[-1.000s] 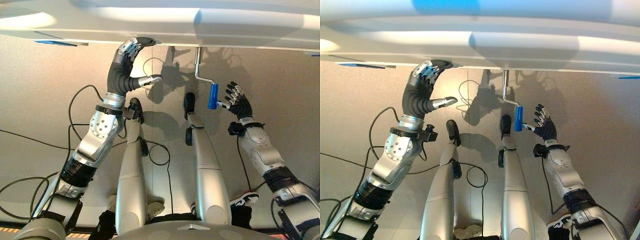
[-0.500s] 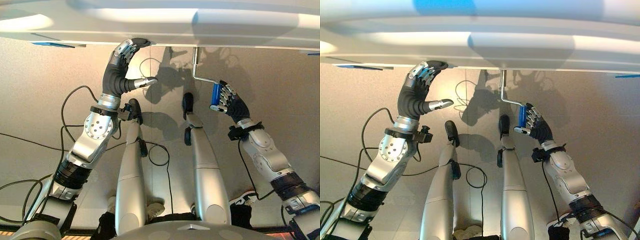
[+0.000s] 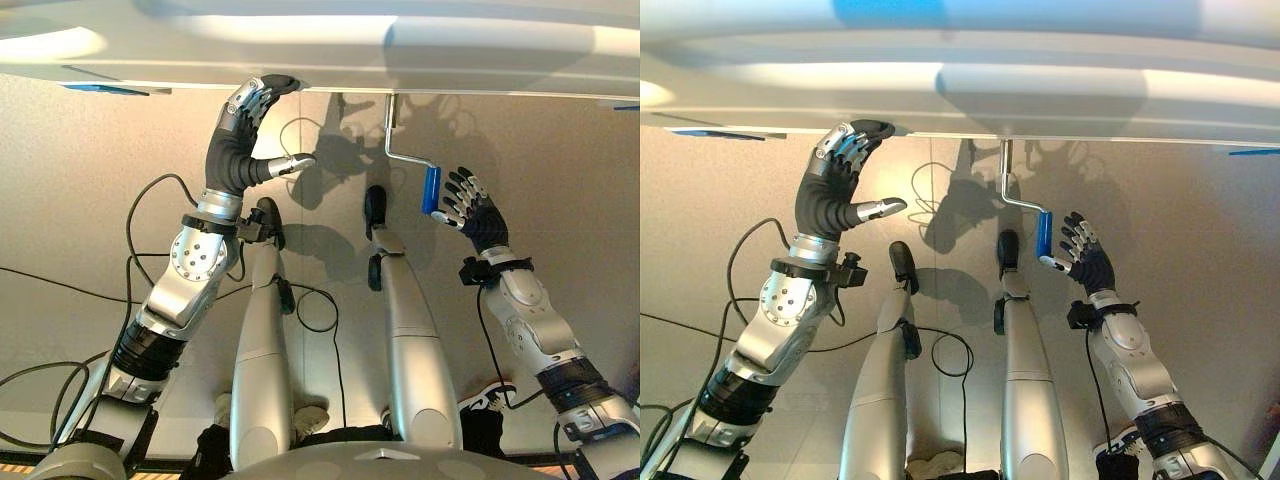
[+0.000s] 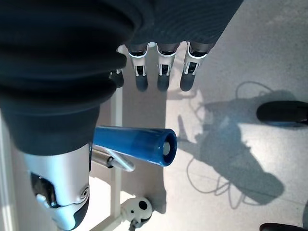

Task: Raise the hospital bed

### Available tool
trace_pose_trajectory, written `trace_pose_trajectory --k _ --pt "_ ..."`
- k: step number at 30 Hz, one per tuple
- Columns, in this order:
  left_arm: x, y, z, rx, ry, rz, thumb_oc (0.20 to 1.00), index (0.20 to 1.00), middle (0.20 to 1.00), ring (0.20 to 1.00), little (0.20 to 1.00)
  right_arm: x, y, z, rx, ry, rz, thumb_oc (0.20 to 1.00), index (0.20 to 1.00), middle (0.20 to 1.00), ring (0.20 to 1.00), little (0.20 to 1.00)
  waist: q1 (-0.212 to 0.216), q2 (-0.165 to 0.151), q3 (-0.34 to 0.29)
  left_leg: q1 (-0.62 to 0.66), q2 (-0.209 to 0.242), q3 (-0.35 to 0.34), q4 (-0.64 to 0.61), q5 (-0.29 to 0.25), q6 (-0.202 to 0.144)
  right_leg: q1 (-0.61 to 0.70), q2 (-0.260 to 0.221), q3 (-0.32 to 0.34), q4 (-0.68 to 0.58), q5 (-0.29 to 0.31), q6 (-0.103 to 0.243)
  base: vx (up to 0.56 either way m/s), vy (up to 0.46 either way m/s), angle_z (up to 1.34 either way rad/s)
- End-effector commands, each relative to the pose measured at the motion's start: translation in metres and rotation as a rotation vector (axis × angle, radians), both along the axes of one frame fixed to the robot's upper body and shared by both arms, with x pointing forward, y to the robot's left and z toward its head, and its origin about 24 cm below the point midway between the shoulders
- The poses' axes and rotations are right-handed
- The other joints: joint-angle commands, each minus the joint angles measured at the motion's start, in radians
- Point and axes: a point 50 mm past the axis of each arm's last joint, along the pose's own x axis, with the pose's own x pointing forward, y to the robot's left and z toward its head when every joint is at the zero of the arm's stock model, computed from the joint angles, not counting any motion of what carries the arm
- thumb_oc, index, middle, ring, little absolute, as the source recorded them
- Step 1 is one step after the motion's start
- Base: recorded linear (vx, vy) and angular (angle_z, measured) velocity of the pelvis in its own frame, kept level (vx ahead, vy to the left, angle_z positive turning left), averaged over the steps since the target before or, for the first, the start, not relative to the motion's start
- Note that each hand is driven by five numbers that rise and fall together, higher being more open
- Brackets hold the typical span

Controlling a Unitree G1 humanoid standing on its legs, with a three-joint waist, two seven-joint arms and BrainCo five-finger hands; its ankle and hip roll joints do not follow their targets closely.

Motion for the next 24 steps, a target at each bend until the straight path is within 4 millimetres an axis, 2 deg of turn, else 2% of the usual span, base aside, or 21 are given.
trace_pose_trajectory --k 1,7,13,17,24 --pt "-0.021 -0.006 0.027 0.001 -0.172 -0.064 1.000 1.000 1.000 1.000 1.000 0.003 0.008 0.003 0.042 -0.027 0.034 1.000 1.000 1.000 1.000 1.000 0.022 -0.050 -0.015 -0.006 -0.044 0.000 0.108 -0.105 0.040 0.072 0.021 -0.023 -0.201 0.124 0.071 0.00 0.000 0.00" --pt "-0.019 -0.012 0.027 -0.005 -0.166 -0.079 1.000 1.000 1.000 1.000 1.000 0.018 0.022 0.003 0.077 -0.009 0.046 1.000 1.000 1.000 1.000 1.000 0.030 -0.041 -0.015 -0.015 -0.045 -0.002 0.106 -0.104 0.040 0.064 0.020 -0.024 -0.203 0.127 0.070 0.00 0.000 0.00" --pt "-0.018 -0.017 0.025 -0.009 -0.154 -0.086 1.000 1.000 1.000 1.000 1.000 0.023 0.033 0.011 0.061 -0.025 0.099 1.000 1.000 1.000 1.000 1.000 0.034 -0.042 -0.015 -0.022 -0.047 -0.003 0.111 -0.106 0.042 0.060 0.019 -0.025 -0.200 0.126 0.069 0.00 0.000 0.00" --pt "-0.018 -0.020 0.024 -0.017 -0.142 -0.106 1.000 1.000 1.000 1.000 1.000 0.030 0.041 0.008 0.071 0.005 0.110 1.000 1.000 1.000 1.000 1.000 0.040 -0.039 -0.015 -0.027 -0.049 -0.006 0.113 -0.105 0.041 0.059 0.016 -0.030 -0.200 0.126 0.070 0.00 0.000 0.00" --pt "-0.016 -0.020 0.025 -0.046 -0.126 -0.131 1.000 1.000 1.000 1.000 1.000 0.049 0.068 -0.001 0.103 0.074 0.143 1.000 1.000 1.000 1.000 1.000 0.063 -0.044 -0.015 -0.032 -0.049 -0.011 0.117 -0.102 0.040 0.054 0.015 -0.033 -0.199 0.129 0.068 0.00 -0.026 0.02"
